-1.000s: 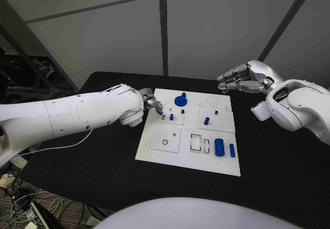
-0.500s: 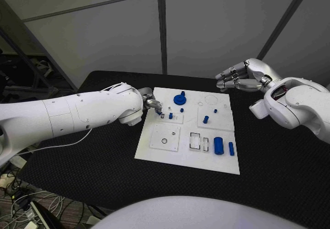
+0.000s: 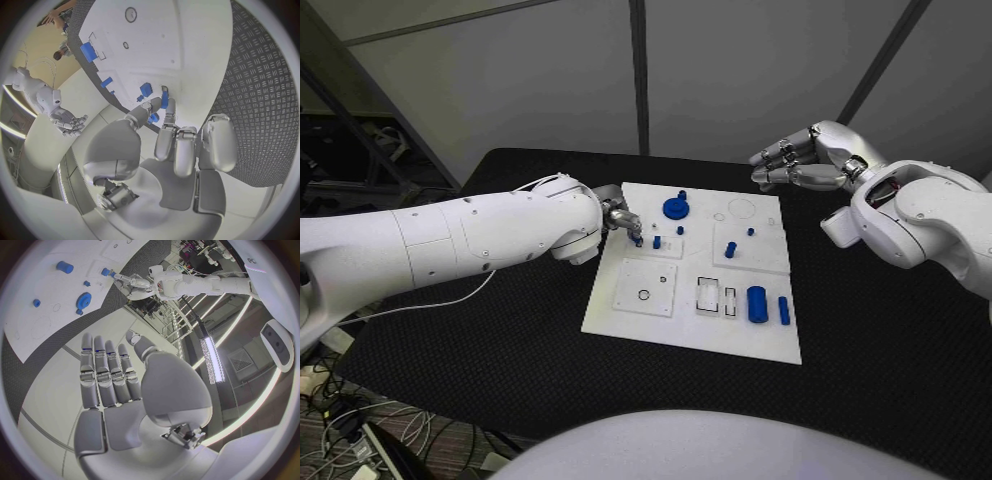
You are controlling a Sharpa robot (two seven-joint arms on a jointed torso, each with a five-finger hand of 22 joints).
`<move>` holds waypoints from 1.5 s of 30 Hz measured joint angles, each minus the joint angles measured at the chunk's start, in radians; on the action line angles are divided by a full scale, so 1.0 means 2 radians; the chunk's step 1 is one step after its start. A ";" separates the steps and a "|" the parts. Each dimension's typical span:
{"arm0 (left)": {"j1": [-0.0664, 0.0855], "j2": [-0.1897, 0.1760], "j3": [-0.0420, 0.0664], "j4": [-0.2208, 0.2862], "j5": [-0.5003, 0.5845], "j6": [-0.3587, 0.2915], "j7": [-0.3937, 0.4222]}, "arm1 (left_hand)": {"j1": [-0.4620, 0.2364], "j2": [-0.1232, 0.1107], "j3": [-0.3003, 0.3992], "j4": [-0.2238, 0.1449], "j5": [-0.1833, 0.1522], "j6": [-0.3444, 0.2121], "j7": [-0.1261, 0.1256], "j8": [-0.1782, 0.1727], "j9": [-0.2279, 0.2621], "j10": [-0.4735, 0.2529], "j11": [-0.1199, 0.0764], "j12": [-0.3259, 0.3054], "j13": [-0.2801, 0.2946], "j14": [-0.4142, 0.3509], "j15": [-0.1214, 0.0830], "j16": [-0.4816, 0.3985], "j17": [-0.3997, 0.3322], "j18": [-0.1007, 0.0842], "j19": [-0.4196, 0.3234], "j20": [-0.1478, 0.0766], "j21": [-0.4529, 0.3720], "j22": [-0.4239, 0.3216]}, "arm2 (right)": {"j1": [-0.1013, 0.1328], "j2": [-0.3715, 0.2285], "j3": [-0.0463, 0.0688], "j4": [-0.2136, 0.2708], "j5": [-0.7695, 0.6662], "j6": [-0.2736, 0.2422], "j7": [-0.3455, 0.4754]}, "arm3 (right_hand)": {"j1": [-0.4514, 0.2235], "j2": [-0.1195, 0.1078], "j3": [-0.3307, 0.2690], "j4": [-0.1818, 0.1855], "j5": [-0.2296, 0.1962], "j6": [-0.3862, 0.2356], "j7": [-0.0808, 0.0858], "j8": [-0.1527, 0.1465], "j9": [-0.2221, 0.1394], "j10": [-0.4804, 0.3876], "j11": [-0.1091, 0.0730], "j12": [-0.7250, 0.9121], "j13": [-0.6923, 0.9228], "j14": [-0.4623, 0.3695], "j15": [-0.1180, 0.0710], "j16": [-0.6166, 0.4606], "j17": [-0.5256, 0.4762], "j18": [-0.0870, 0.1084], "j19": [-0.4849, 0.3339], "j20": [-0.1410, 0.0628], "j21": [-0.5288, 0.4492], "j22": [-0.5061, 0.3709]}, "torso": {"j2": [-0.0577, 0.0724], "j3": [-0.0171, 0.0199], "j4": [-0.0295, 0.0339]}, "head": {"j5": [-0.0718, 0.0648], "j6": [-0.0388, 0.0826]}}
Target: Assemble the parts on the task board
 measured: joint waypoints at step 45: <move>0.000 0.011 0.002 -0.011 -0.015 0.032 -0.007 | -0.007 0.007 -0.003 0.003 -0.023 0.004 -0.001 -0.001 0.011 0.001 0.001 0.000 0.000 0.000 0.001 0.000 0.000 0.000 0.000 0.000 0.002 0.000 | 0.000 0.000 0.000 0.002 0.000 0.001 0.000 | 0.000 0.000 0.000 0.000 0.000 0.000 0.000 0.000 0.000 0.000 0.000 0.000 0.000 0.000 0.000 0.000 -0.001 0.000 0.000 0.000 0.000 -0.001 | 0.000 0.0000 0.0011 | -0.002 -0.005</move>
